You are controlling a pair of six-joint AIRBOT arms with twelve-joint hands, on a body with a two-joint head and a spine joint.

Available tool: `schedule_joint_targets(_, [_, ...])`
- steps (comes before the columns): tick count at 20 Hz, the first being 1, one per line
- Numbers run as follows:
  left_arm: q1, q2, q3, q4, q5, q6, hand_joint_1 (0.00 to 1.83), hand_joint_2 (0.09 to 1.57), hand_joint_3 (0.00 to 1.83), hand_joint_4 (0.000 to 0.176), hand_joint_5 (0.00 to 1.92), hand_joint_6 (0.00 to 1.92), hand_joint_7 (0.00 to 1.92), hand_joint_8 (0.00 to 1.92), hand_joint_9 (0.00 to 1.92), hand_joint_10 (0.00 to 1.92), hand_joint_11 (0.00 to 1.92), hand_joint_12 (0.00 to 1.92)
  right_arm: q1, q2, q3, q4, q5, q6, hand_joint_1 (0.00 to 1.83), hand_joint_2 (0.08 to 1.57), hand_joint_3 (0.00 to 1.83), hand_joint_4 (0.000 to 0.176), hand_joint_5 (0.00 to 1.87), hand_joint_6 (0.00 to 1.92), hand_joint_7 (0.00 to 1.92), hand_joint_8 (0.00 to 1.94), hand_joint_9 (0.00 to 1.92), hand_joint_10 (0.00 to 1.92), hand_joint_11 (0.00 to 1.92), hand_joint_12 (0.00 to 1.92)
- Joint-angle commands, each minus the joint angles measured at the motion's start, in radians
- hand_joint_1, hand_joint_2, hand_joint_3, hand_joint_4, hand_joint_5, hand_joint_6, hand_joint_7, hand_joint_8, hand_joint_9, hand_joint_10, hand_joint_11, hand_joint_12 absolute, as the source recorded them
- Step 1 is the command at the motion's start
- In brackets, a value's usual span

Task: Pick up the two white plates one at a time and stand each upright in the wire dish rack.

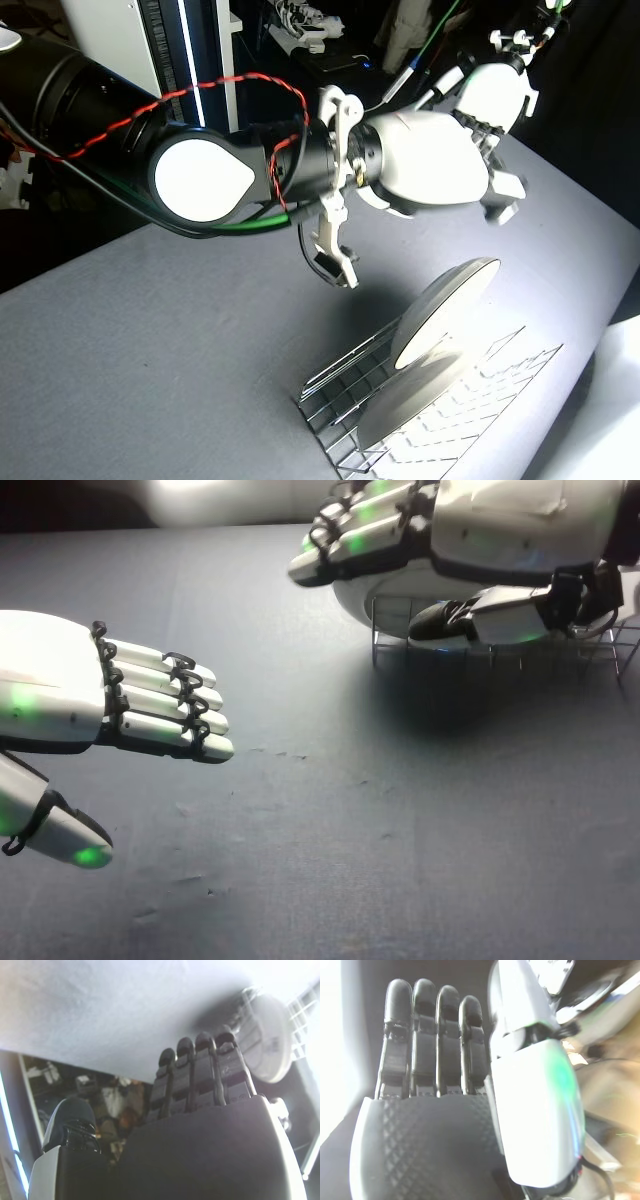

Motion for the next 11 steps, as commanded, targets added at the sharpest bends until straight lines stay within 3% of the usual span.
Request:
schedule_joint_targets(1, [-0.01,0.018,0.002,-0.059,-0.039,0.031,0.0,1.18,0.0,0.0,0.12,0.01,0.11,0.01,0.07,0.01,0.03,0.03,0.007,0.015,-0.001,0.026,0.118,-0.016,1.13,1.04,0.0,0.0,0.47,0.0,0.46,0.0,0.47,0.0,0.14,1.12])
schedule_joint_targets(2, [-0.009,0.022,0.002,-0.049,-0.045,0.051,0.0,1.19,0.0,0.0,0.11,0.01,0.11,0.01,0.07,0.01,0.03,0.03,0.004,0.02,-0.001,-0.001,0.134,-0.025,1.07,1.06,0.0,0.0,0.45,0.0,0.44,0.0,0.45,0.0,0.09,1.15])
schedule_joint_targets(3, [-0.011,0.024,0.005,-0.04,-0.054,0.052,0.0,1.22,0.0,0.0,0.2,0.01,0.26,0.01,0.22,0.02,0.1,0.1,0.001,0.024,-0.001,-0.02,0.151,-0.038,0.77,1.14,0.02,0.0,0.41,0.0,0.44,0.0,0.46,0.0,0.04,1.19])
schedule_joint_targets(4, [-0.014,0.029,0.008,-0.039,-0.062,0.056,0.17,1.24,0.0,0.0,0.61,0.17,0.64,0.24,0.49,0.54,0.13,1.17,-0.007,0.028,0.0,-0.028,0.174,-0.067,0.43,1.19,0.0,0.0,0.61,0.05,0.68,0.16,0.61,0.4,0.2,1.33])
schedule_joint_targets(5, [-0.02,0.03,0.01,-0.038,-0.069,0.056,0.17,1.24,0.0,0.0,0.61,0.17,0.64,0.24,0.49,0.54,0.13,1.17,-0.012,0.032,0.0,-0.035,0.189,-0.08,0.43,1.19,0.0,0.0,0.61,0.05,0.68,0.16,0.61,0.4,0.2,1.33])
schedule_joint_targets(6, [-0.037,0.031,0.014,-0.022,-0.076,0.056,0.09,1.34,0.01,0.0,0.45,1.12,0.41,1.29,0.39,1.48,0.28,1.78,-0.02,0.041,-0.001,-0.064,0.229,-0.099,0.42,1.21,0.0,0.0,0.57,0.75,0.55,1.09,0.5,1.24,0.32,1.56])
schedule_joint_targets(7, [-0.044,0.032,0.016,-0.015,-0.077,0.056,0.09,1.34,0.01,0.0,0.45,1.12,0.41,1.29,0.39,1.48,0.28,1.78,-0.023,0.047,-0.001,-0.085,0.247,-0.104,0.42,1.21,0.0,0.0,0.57,0.75,0.55,1.09,0.5,1.24,0.32,1.56])
schedule_joint_targets(8, [-0.053,0.035,0.02,-0.013,-0.079,0.055,0.06,1.4,0.01,0.0,0.42,1.14,0.43,1.34,0.4,1.65,0.32,1.89,-0.027,0.056,-0.001,-0.118,0.272,-0.107,0.39,1.24,0.0,0.0,0.5,1.27,0.51,1.52,0.46,1.6,0.32,1.76])
schedule_joint_targets(9, [-0.06,0.037,0.022,-0.013,-0.082,0.054,0.27,1.42,0.0,0.0,0.63,1.84,0.65,1.88,0.65,1.91,0.66,1.92,-0.031,0.061,-0.001,-0.124,0.284,-0.111,0.41,1.25,0.0,0.0,0.73,1.89,0.75,1.92,0.66,1.91,0.59,1.91])
schedule_joint_targets(10, [-0.07,0.038,0.027,-0.013,-0.086,0.052,0.27,1.42,0.0,0.0,0.63,1.84,0.65,1.88,0.65,1.91,0.66,1.92,-0.032,0.069,-0.001,-0.126,0.303,-0.114,0.41,1.25,0.0,0.0,0.73,1.89,0.75,1.92,0.66,1.91,0.59,1.91])
schedule_joint_targets(11, [-0.071,0.038,0.032,-0.013,-0.088,0.05,0.3,1.4,0.0,0.0,1.24,1.91,1.23,1.91,1.19,1.92,1.12,1.92,-0.032,0.076,-0.001,-0.133,0.314,-0.114,0.32,1.29,0.01,0.0,1.01,1.92,1.05,1.94,0.97,1.92,0.95,1.92])
